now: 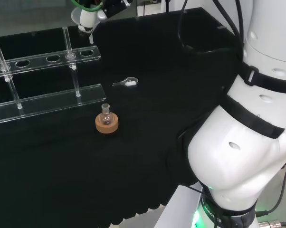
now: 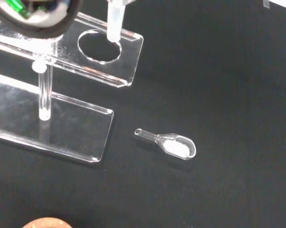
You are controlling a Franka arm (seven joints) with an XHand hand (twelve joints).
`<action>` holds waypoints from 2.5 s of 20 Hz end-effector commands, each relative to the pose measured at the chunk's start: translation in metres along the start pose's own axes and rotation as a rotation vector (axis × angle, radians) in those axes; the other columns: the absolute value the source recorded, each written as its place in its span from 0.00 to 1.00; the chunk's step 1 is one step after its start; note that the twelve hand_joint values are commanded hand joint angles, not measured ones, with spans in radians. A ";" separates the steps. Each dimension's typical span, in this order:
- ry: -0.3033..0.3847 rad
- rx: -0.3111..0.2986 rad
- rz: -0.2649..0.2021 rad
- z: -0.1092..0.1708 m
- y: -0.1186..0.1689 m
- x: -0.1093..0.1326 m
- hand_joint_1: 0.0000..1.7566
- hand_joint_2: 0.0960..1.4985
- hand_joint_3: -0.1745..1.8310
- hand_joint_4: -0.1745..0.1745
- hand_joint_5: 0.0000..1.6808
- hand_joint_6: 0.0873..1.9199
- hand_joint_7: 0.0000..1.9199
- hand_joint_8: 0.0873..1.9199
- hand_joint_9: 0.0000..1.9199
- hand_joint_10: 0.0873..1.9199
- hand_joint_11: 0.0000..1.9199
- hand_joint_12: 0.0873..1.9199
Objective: Place the funnel on the round-bottom flask.
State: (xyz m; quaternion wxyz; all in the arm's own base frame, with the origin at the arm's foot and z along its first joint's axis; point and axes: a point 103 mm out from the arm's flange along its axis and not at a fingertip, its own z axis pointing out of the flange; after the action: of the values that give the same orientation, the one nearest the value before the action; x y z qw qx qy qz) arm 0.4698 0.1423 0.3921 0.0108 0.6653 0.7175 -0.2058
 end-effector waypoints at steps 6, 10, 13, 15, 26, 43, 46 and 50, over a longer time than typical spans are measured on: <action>0.003 0.024 0.061 0.019 -0.059 0.016 0.45 0.46 0.38 0.53 0.37 0.01 0.27 0.30 0.40 0.23 0.28 0.65; 0.003 0.035 0.075 0.031 -0.071 0.019 0.45 0.46 0.38 0.53 0.37 0.01 0.27 0.30 0.40 0.23 0.29 0.65; 0.006 0.045 0.083 0.041 -0.080 0.021 0.45 0.47 0.38 0.53 0.37 0.02 0.27 0.30 0.40 0.23 0.29 0.65; 0.004 0.064 0.082 0.049 -0.082 0.022 0.45 0.47 0.38 0.53 0.38 0.02 0.27 0.30 0.41 0.23 0.29 0.65; 0.031 0.123 0.059 0.099 -0.081 0.034 0.45 0.48 0.38 0.52 0.40 0.04 0.27 0.30 0.42 0.23 0.29 0.65; 0.057 0.177 0.020 0.133 -0.070 0.053 0.45 0.48 0.38 0.51 0.41 0.06 0.28 0.30 0.42 0.23 0.31 0.64; 0.058 0.183 0.015 0.137 -0.069 0.056 0.45 0.49 0.37 0.51 0.39 0.09 0.28 0.30 0.42 0.22 0.31 0.64; 0.060 0.189 0.008 0.143 -0.066 0.059 0.45 0.49 0.37 0.51 0.37 0.14 0.28 0.31 0.42 0.22 0.31 0.64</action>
State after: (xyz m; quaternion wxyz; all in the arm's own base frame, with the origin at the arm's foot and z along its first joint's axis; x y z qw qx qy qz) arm 0.3623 0.1510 0.2684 -0.0696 0.6742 0.6906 -0.2524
